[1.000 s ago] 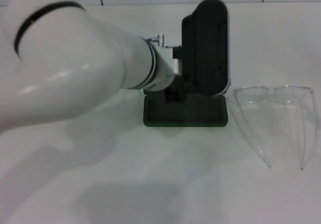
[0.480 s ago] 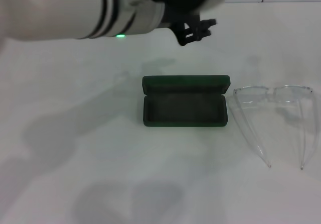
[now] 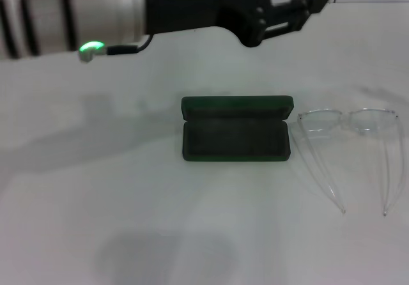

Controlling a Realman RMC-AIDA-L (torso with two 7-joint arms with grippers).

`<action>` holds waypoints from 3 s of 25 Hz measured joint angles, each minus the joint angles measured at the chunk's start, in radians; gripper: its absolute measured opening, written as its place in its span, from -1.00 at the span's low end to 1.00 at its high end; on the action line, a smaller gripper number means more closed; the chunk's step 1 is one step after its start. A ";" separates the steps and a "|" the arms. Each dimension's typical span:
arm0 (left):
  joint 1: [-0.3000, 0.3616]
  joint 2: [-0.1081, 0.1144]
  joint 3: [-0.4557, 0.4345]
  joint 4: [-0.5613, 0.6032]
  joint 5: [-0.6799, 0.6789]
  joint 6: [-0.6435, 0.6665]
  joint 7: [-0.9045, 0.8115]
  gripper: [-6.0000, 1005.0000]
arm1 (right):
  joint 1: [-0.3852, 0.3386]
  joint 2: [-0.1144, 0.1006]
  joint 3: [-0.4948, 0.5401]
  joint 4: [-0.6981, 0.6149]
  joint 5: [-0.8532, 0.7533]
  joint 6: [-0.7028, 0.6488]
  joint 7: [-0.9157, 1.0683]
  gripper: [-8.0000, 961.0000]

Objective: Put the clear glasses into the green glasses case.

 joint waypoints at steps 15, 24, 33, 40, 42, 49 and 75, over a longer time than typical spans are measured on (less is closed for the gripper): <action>0.029 0.001 -0.330 -0.622 -0.443 0.514 0.350 -0.06 | 0.314 -0.055 -0.325 -0.062 -0.531 0.025 0.187 0.69; 0.021 0.000 -0.343 -0.819 -0.472 0.531 0.448 -0.16 | 0.425 0.059 -0.510 -0.055 -0.728 0.164 0.214 0.68; 0.024 -0.001 -0.348 -0.880 -0.473 0.556 0.472 -0.22 | 0.524 0.126 -0.581 0.050 -0.816 0.228 0.220 0.68; 0.031 -0.001 -0.346 -0.906 -0.489 0.563 0.475 -0.24 | 0.527 0.145 -0.642 0.108 -0.850 0.273 0.225 0.55; 0.036 -0.001 -0.347 -0.920 -0.496 0.577 0.484 -0.25 | 0.526 0.146 -0.644 0.111 -0.850 0.280 0.230 0.43; 0.040 0.002 -0.352 -0.945 -0.514 0.595 0.502 -0.28 | 0.521 0.144 -0.637 0.108 -0.841 0.284 0.242 0.37; 0.056 0.004 -0.393 -1.029 -0.539 0.658 0.533 -0.38 | 0.482 0.151 -0.647 0.117 -0.837 0.288 0.292 -0.80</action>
